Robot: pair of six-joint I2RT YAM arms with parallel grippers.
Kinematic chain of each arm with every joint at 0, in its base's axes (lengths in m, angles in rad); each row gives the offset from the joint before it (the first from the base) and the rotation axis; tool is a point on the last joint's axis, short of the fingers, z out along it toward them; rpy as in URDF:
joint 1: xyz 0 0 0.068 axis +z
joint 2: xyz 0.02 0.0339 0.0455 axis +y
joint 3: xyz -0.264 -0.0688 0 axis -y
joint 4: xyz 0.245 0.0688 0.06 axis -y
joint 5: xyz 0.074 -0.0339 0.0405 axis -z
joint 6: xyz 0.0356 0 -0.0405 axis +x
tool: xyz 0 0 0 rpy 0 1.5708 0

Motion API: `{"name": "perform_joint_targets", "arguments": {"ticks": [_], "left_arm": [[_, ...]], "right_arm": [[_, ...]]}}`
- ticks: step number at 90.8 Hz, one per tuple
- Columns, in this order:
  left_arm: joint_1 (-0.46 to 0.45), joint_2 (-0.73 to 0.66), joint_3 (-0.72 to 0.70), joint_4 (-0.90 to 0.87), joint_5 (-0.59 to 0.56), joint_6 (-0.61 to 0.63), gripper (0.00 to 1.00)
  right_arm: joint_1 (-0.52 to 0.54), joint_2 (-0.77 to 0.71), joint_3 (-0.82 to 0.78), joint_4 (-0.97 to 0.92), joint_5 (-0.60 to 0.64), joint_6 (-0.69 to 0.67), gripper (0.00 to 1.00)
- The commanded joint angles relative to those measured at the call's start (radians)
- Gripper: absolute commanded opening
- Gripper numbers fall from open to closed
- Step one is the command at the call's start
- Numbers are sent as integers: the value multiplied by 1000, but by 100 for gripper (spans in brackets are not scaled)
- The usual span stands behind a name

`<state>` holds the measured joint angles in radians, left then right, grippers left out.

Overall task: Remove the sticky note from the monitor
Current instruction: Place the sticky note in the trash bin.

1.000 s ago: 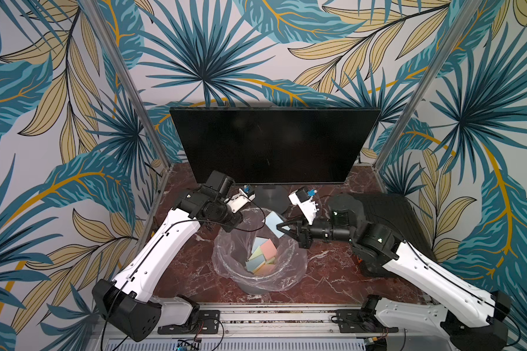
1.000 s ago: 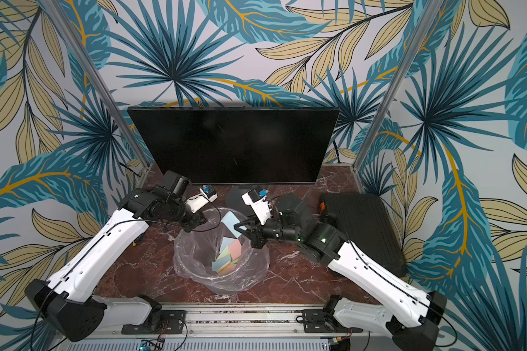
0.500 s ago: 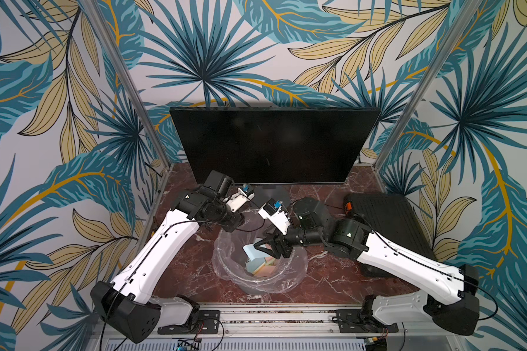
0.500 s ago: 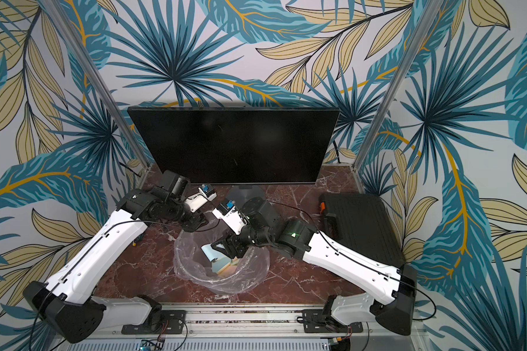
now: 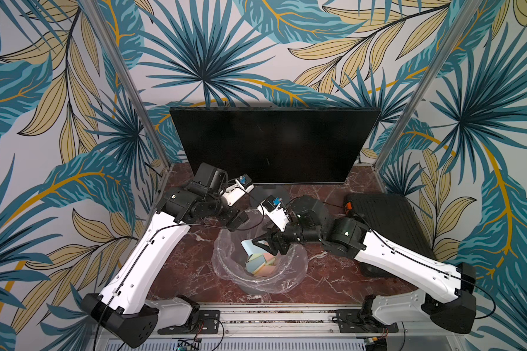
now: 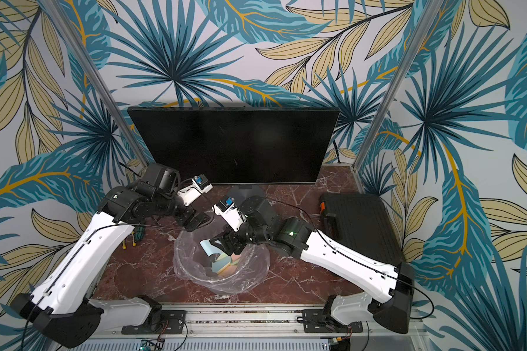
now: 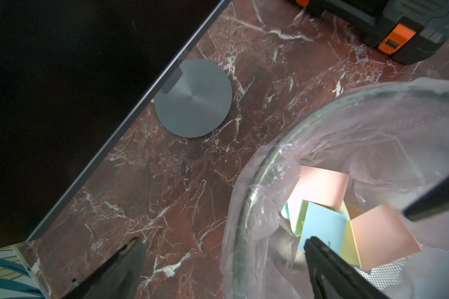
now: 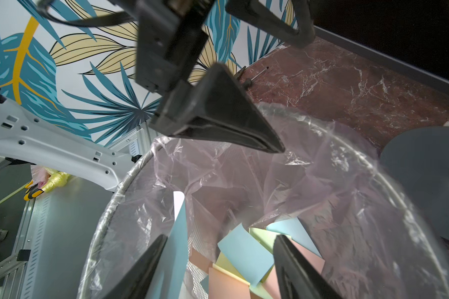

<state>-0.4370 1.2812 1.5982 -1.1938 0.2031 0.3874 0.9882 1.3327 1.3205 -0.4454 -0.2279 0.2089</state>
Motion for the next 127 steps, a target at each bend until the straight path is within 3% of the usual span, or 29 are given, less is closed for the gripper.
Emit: {"name": "perform_joint_targets", "arguments": {"ticks": [1, 27, 56, 69, 97, 127], "left_arm": [[1, -46, 79, -66, 36, 25, 100], [-5, -87, 115, -245, 174, 109, 100], [-78, -98, -6, -219, 237, 113, 100], [-95, -85, -37, -167, 195, 96, 100], [-105, -48, -75, -55, -8, 47, 100], [-105, -50, -67, -51, -34, 42, 100]], "right_arm": [[2, 5, 13, 23, 22, 2, 67], [0, -5, 10, 27, 26, 15, 68], [0, 1, 13, 44, 3, 20, 68], [0, -2, 13, 52, -13, 26, 68], [-1, -30, 7, 58, -47, 35, 68], [-4, -87, -14, 52, -23, 50, 71]]}}
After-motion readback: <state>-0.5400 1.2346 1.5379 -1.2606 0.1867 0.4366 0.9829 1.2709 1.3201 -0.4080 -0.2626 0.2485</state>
